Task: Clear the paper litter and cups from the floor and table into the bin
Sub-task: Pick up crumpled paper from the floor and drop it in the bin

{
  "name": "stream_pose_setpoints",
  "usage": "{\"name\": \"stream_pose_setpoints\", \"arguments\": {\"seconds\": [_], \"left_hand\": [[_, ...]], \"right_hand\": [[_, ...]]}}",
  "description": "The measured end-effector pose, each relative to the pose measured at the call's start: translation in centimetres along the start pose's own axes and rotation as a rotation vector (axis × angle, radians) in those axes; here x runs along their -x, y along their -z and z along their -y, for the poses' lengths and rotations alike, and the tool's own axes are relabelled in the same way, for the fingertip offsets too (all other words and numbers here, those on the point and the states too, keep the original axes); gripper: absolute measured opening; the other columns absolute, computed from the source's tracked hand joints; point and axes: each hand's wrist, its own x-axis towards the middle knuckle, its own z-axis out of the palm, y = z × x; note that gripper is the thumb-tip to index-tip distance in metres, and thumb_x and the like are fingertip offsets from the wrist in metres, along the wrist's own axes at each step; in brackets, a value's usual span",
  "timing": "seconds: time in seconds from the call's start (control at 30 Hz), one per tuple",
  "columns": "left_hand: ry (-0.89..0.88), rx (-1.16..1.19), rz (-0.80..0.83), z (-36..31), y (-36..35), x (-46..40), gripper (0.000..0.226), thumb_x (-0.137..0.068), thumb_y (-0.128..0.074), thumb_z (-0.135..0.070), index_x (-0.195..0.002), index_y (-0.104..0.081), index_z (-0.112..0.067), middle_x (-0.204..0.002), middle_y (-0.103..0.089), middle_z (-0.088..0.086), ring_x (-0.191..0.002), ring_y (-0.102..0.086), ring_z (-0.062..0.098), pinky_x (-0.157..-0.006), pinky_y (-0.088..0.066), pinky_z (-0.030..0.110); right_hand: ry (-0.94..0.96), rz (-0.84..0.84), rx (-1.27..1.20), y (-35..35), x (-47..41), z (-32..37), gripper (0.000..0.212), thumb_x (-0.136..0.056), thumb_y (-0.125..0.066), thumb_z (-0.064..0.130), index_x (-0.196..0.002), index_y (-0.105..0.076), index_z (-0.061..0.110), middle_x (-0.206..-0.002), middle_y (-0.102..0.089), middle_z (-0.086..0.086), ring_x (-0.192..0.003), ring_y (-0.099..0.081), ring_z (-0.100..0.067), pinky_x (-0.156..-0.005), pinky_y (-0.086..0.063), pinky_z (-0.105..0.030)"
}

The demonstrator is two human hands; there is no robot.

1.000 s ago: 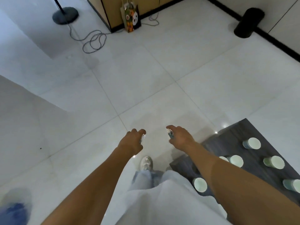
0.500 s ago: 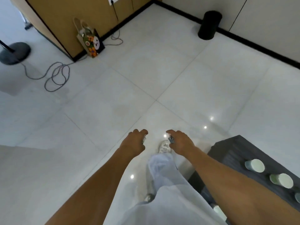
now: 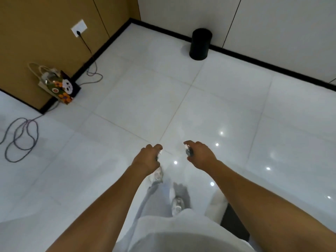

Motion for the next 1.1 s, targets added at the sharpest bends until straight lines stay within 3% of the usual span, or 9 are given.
{"name": "stream_pose_setpoints", "arguments": {"seconds": [0.47, 0.67, 0.87, 1.1], "left_hand": [[-0.155, -0.069, -0.004, -0.5, 21.0, -28.5, 0.048, -0.084, -0.057, -0.01, -0.129, -0.046, -0.022, -0.113, -0.05, 0.011, -0.1, -0.053, 0.028, -0.084, -0.05, 0.033], [-0.223, -0.072, 0.053, -3.4, 26.2, -39.3, 0.05, -0.084, -0.059, -0.01, -0.13, -0.045, -0.024, -0.113, -0.05, 0.008, -0.098, -0.052, 0.024, -0.076, -0.044, 0.025], [-0.243, -0.082, 0.067, -8.4, 32.3, -52.2, 0.052, -0.084, -0.058, -0.012, -0.133, -0.043, -0.023, -0.121, -0.048, 0.007, -0.11, -0.049, 0.026, -0.09, -0.048, 0.035], [-0.256, -0.082, 0.053, -12.8, 40.1, -64.6, 0.05, -0.084, -0.06, -0.012, -0.131, -0.045, -0.022, -0.121, -0.049, 0.009, -0.107, -0.051, 0.026, -0.088, -0.049, 0.033]], "right_hand": [[-0.131, -0.109, -0.102, 16.5, -26.0, 5.3, 0.057, -0.088, -0.06, 0.017, -0.141, -0.042, 0.029, -0.119, -0.055, -0.009, -0.11, -0.055, -0.029, -0.091, -0.05, -0.039], [-0.182, -0.111, -0.112, 22.5, -35.6, 4.4, 0.059, -0.087, -0.058, 0.015, -0.141, -0.04, 0.03, -0.117, -0.056, -0.007, -0.107, -0.056, -0.027, -0.085, -0.05, -0.034], [-0.205, -0.158, -0.12, 31.2, -47.0, 1.6, 0.052, -0.089, -0.053, 0.018, -0.139, -0.043, 0.031, -0.118, -0.057, -0.007, -0.108, -0.056, -0.028, -0.083, -0.049, -0.031], [-0.188, -0.184, -0.148, 41.8, -58.6, 0.8, 0.052, -0.09, -0.054, 0.018, -0.14, -0.042, 0.029, -0.119, -0.056, -0.01, -0.109, -0.056, -0.03, -0.086, -0.051, -0.034]]}}
